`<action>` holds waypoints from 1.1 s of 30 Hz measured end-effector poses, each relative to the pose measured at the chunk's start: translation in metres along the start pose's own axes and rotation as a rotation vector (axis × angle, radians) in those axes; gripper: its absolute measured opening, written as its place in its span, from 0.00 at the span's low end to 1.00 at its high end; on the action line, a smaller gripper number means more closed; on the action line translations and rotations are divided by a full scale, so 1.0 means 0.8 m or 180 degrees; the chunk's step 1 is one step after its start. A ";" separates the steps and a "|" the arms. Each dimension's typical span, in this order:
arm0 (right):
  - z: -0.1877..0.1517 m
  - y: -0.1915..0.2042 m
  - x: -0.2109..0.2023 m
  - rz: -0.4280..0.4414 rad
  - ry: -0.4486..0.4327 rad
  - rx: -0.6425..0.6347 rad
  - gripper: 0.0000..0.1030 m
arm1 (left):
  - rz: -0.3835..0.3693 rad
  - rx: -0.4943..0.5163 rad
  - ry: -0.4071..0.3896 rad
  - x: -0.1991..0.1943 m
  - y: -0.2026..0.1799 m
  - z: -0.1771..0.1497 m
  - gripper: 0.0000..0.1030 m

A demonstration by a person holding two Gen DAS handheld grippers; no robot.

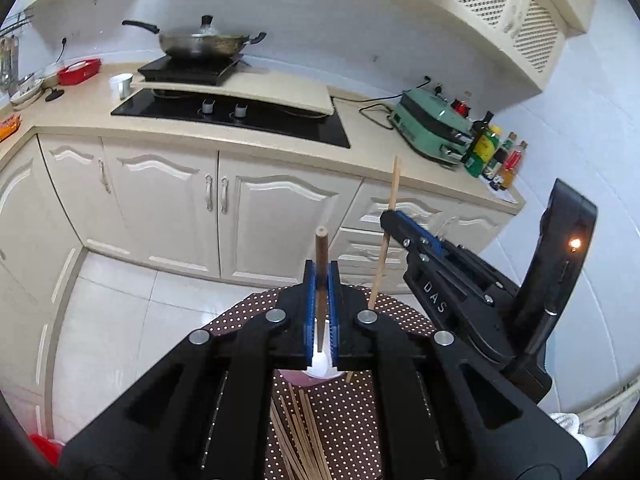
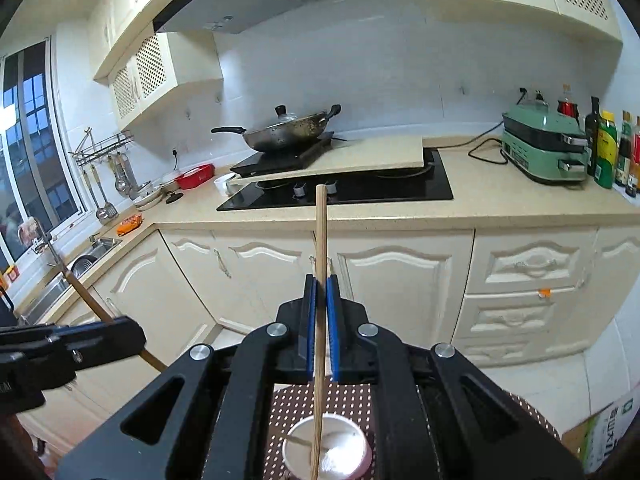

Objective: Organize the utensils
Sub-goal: 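Lift the right tool's stick over the pink cup while the left tool carries its stick, then lower the right tool's stick into the pink cup and open while the left tool releases its stick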

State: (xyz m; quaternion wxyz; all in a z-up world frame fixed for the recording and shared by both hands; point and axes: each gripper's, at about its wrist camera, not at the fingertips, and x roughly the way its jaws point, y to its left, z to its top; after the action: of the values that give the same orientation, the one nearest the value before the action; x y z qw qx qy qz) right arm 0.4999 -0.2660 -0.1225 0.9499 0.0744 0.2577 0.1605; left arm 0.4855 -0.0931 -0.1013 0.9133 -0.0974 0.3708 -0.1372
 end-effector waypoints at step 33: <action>-0.089 -0.014 -0.021 -0.0164 0.0799 0.0301 0.11 | 0.0109 0.0073 0.0414 0.042 0.005 -0.070 0.63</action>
State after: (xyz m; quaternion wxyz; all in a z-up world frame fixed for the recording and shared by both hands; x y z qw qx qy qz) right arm 0.4523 -0.2782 -0.1780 0.9094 0.0918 0.3836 0.1319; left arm 0.4699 -0.1048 -0.1637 0.8906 -0.0714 0.4294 -0.1318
